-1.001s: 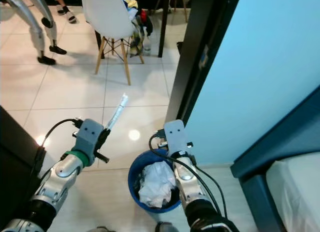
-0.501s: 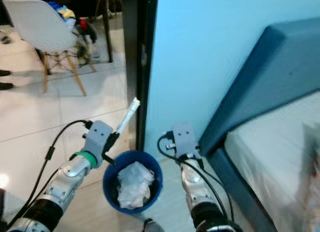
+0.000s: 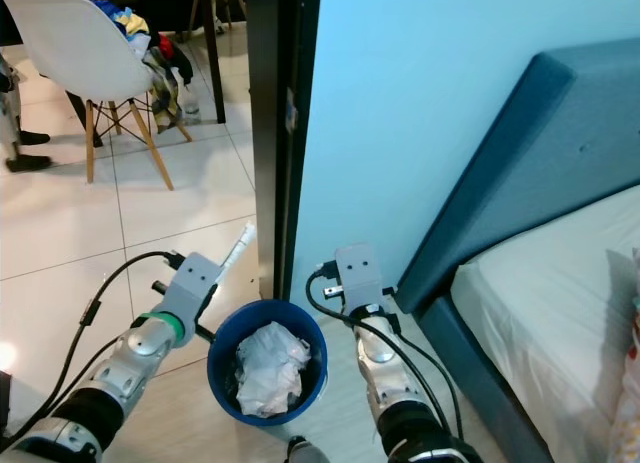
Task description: Clean up the room
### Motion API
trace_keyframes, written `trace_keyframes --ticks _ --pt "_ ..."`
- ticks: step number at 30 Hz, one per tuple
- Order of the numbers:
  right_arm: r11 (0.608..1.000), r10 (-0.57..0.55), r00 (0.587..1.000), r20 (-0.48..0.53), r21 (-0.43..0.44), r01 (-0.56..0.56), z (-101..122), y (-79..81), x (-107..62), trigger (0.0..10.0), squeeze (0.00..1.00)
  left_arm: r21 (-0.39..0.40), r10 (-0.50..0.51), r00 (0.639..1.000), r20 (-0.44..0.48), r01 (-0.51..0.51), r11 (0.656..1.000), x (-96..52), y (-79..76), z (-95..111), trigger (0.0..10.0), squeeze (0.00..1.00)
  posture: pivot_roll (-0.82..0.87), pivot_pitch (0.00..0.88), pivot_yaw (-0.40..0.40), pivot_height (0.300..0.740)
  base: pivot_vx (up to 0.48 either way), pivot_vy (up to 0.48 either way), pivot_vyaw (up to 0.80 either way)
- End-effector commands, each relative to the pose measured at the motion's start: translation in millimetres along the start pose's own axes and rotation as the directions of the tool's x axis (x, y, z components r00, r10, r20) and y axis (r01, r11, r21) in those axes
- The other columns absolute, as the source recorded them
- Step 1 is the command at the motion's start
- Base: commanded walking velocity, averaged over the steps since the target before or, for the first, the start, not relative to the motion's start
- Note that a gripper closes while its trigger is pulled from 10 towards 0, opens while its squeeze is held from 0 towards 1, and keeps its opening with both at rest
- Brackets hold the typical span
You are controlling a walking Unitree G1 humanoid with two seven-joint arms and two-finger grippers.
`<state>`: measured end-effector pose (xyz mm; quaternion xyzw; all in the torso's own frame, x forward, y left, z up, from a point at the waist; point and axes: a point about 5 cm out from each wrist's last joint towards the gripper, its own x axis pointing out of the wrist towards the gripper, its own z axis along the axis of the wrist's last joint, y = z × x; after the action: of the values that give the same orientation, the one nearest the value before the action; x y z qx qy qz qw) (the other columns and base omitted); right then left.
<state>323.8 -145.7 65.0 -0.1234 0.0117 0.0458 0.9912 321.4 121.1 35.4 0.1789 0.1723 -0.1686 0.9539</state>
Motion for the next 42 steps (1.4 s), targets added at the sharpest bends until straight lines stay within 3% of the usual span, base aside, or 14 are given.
trace_keyframes --ticks 1,2,5,6,17,18,23,27,29,34,42 --pt "1.000 0.008 1.000 -0.020 0.000 -0.008 -2.9 1.3 -0.7 10.0 0.00 0.014 -0.013 1.000 -0.024 0.013 1.000 -0.3 -2.7 -4.9 10.0 0.00 -0.04 0.046 0.043 0.714 0.000 0.000 0.00" --pt "1.000 0.009 1.000 -0.019 0.000 -0.009 -2.4 1.3 -0.3 10.0 0.00 0.027 -0.032 0.999 -0.026 0.033 0.999 1.9 -6.4 -2.1 10.0 0.12 -0.05 0.051 0.040 0.714 0.000 0.000 0.00" --pt "1.000 0.009 1.000 -0.018 -0.001 -0.009 -2.1 1.2 -0.1 10.0 0.00 0.039 -0.045 0.999 -0.026 0.046 0.998 3.9 -9.5 0.7 10.0 0.13 -0.05 0.051 0.040 0.714 0.000 0.000 0.00" --pt "1.000 0.009 1.000 -0.017 -0.002 -0.009 -1.8 1.1 0.2 10.0 0.00 0.054 -0.055 0.998 -0.019 0.056 0.997 5.8 -12.1 4.4 10.0 1.00 -0.05 0.055 0.041 0.714 0.000 0.000 0.00" --pt "1.000 0.009 1.000 -0.021 0.000 -0.009 -3.0 2.1 -1.0 10.0 0.00 0.062 -0.082 0.997 -0.011 0.083 0.995 5.7 -16.0 4.4 10.0 0.98 -0.05 0.059 0.044 0.714 0.000 0.000 0.00" --pt "1.000 0.011 1.000 -0.022 0.001 -0.011 -3.3 2.8 -1.2 10.0 0.00 0.062 -0.093 0.996 -0.012 0.094 0.994 4.2 -16.9 1.4 10.0 0.00 -0.05 0.060 0.045 0.714 0.000 0.000 0.00" --pt "1.000 0.018 1.000 -0.020 0.006 -0.018 -3.2 6.1 -1.5 10.0 0.00 0.044 -0.079 0.997 -0.002 0.079 0.996 0.3 -13.9 -4.4 10.0 0.00 -0.04 0.062 0.050 0.714 0.000 0.000 0.00" --pt "0.999 0.032 0.999 -0.021 0.013 -0.032 -4.7 11.1 -3.6 10.0 0.00 0.000 0.024 0.998 0.058 -0.024 1.000 -8.1 -1.9 -10.7 10.0 0.00 -0.04 0.067 0.050 0.714 0.000 0.000 0.00" --pt "0.999 0.032 0.999 -0.021 0.013 -0.032 -4.7 11.1 -3.6 10.0 0.00 0.000 0.024 0.998 0.058 -0.024 1.000 -8.1 -1.9 -10.7 10.0 0.00 -0.04 0.067 0.050 0.714 0.000 0.000 0.00" --pt "0.994 0.110 0.994 -0.009 -0.004 -0.110 -3.2 22.4 -5.0 10.0 0.00 -0.168 0.170 0.982 0.085 -0.154 0.974 -20.1 19.6 -19.6 10.0 0.00 -0.03 0.063 0.020 0.714 0.000 0.000 0.00" --pt "0.986 0.165 0.986 0.009 -0.003 -0.165 1.3 29.0 -3.9 10.0 0.00 -0.255 0.265 0.957 0.118 -0.228 0.940 -25.6 32.2 -16.4 10.0 0.00 -0.01 0.056 0.001 0.714 0.000 0.000 0.00"
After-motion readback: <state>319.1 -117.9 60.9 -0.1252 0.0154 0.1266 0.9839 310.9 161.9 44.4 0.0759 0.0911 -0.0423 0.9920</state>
